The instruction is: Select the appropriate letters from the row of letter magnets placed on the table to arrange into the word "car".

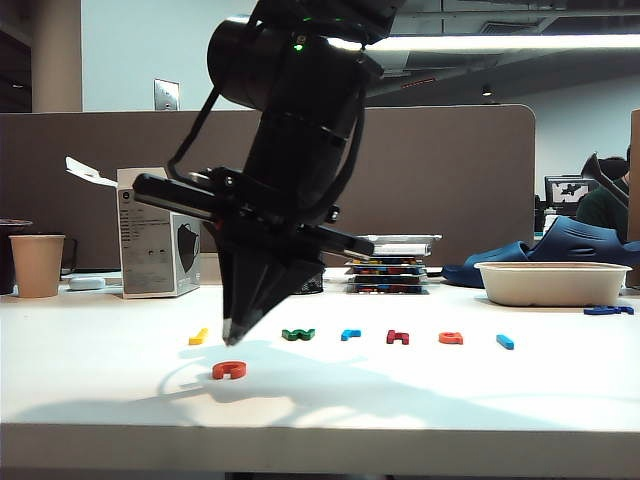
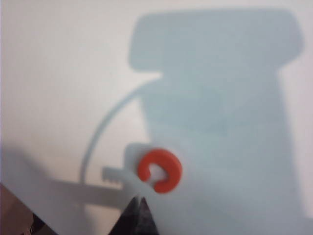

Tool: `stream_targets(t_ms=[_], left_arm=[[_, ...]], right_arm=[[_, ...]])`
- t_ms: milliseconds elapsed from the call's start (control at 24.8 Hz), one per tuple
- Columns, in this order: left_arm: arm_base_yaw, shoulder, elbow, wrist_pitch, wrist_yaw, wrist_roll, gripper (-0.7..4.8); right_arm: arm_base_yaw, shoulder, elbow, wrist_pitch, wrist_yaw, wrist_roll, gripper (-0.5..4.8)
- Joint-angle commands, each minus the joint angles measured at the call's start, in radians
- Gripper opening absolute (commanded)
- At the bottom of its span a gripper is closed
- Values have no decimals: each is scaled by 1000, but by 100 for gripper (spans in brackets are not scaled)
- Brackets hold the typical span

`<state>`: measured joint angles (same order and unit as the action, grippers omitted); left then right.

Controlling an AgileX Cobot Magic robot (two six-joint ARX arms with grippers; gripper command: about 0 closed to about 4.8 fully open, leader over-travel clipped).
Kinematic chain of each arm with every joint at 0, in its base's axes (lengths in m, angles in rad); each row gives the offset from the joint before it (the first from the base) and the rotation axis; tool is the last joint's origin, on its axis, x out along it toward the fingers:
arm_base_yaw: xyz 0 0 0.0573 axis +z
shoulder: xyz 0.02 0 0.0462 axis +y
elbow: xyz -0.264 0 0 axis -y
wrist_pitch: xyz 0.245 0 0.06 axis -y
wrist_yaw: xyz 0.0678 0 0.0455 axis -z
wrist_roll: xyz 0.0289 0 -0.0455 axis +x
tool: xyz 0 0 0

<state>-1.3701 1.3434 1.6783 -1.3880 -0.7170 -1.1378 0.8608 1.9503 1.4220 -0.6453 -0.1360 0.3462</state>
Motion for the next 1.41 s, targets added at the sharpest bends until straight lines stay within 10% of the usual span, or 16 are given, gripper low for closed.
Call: stream_targets(t_ms=[40,1409], left_arm=[[0,-3,2,2,-3,1,-5],[1,-3,2,2,-3,1,-5]], right_arm=[[1,-2,0,-24,-50,-3,-1],[-18,46,0,21,-37,-6,-1]])
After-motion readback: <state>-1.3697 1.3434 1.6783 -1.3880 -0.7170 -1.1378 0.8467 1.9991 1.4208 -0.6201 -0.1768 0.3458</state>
